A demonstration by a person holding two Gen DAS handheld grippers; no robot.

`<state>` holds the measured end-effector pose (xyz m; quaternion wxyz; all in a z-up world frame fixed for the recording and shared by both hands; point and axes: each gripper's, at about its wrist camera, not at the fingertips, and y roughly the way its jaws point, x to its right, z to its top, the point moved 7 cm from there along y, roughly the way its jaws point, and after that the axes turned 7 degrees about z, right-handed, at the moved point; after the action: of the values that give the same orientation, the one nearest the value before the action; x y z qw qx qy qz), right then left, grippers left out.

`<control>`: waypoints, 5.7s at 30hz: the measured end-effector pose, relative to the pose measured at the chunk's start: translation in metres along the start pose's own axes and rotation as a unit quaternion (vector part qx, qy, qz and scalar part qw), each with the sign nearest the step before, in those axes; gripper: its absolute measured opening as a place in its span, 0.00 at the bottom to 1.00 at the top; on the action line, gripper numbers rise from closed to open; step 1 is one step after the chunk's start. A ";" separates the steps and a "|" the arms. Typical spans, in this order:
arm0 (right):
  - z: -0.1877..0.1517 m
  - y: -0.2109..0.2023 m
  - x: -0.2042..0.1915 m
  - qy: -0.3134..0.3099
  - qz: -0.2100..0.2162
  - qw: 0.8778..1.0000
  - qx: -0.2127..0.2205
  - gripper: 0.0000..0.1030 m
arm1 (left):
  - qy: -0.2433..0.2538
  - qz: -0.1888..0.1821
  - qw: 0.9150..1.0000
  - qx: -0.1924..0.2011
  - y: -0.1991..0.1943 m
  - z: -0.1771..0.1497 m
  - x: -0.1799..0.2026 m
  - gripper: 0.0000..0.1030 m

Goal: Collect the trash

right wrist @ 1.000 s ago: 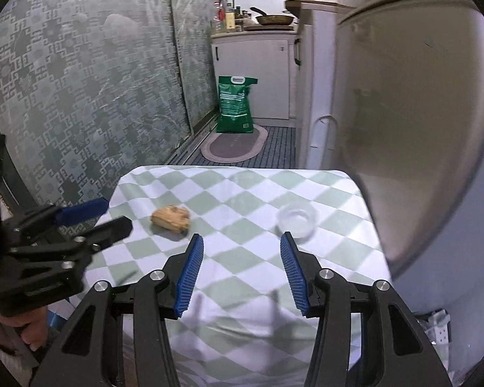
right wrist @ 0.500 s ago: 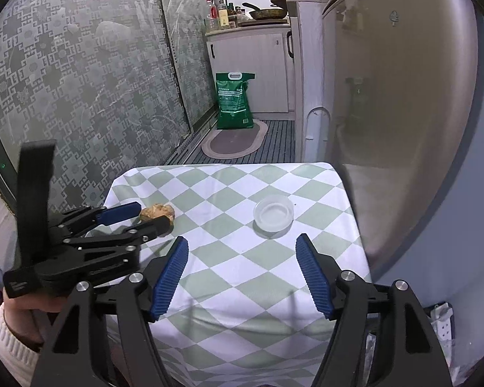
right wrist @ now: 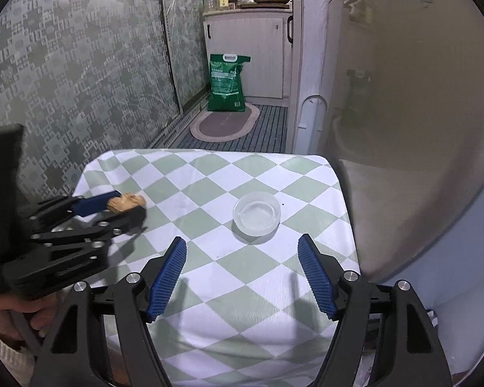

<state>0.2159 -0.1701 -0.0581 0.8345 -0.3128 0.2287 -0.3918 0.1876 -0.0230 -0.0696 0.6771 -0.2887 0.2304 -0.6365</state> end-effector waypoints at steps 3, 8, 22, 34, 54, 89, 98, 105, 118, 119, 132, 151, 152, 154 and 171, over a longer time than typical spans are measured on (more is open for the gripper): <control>-0.001 0.008 0.002 -0.001 -0.008 1.000 -0.009 0.70 | -0.003 -0.003 1.000 0.013 -0.008 -0.003 -0.002 0.49; -0.003 0.020 0.004 -0.005 -0.020 1.000 -0.021 0.70 | 0.001 -0.012 1.000 0.021 -0.018 -0.011 -0.003 0.49; 0.011 0.038 0.003 -0.013 -0.058 0.998 -0.024 0.56 | 0.006 -0.035 0.999 0.038 -0.042 -0.025 -0.015 0.49; 0.020 0.052 -0.023 -0.015 -0.047 0.998 -0.032 0.38 | -0.013 -0.024 0.998 0.058 -0.060 -0.023 -0.055 0.49; 0.055 0.040 -0.141 -0.057 0.041 0.998 0.004 0.38 | -0.062 0.063 0.996 0.028 -0.055 -0.061 -0.172 0.49; 0.049 0.086 -0.293 -0.131 0.116 0.984 -0.034 0.38 | -0.081 0.073 0.976 -0.190 0.021 -0.192 -0.250 0.54; 0.039 0.103 -0.306 -0.134 0.117 0.983 -0.051 0.38 | -0.091 0.077 0.981 -0.153 0.004 -0.179 -0.260 0.42; 0.023 0.123 -0.315 -0.137 0.114 0.981 -0.075 0.38 | -0.126 0.088 0.985 -0.080 -0.035 -0.149 -0.282 0.29; -0.018 0.168 -0.332 -0.141 0.116 0.975 -0.127 0.38 | -0.126 0.096 0.987 -0.004 -0.078 -0.116 -0.290 0.20; -0.022 0.172 -0.334 -0.143 0.116 0.974 -0.132 0.38 | -0.126 0.097 0.987 0.002 -0.081 -0.114 -0.291 0.20; -0.087 0.230 -0.344 -0.154 0.118 0.957 -0.215 0.38 | -0.128 0.087 0.987 0.047 -0.109 -0.097 -0.291 0.19; -0.109 0.233 -0.328 -0.160 0.101 0.953 -0.237 0.46 | -0.094 0.103 0.986 0.088 -0.146 -0.076 -0.277 0.19; -0.106 0.229 -0.328 -0.158 0.103 0.954 -0.232 0.45 | -0.092 0.107 0.986 0.091 -0.149 -0.074 -0.276 0.19; -0.097 0.216 -0.330 -0.158 0.108 0.957 -0.217 0.44 | -0.090 0.112 0.985 0.094 -0.155 -0.072 -0.275 0.20; -0.001 0.050 -0.316 -0.143 0.118 0.982 -0.046 0.43 | -0.083 0.124 0.984 0.096 -0.201 -0.062 -0.243 0.39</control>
<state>0.0543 0.1062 -0.0506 0.8836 -0.3744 0.1601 -0.2311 -0.0213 0.2080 0.0095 0.7919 -0.2429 0.1451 -0.5411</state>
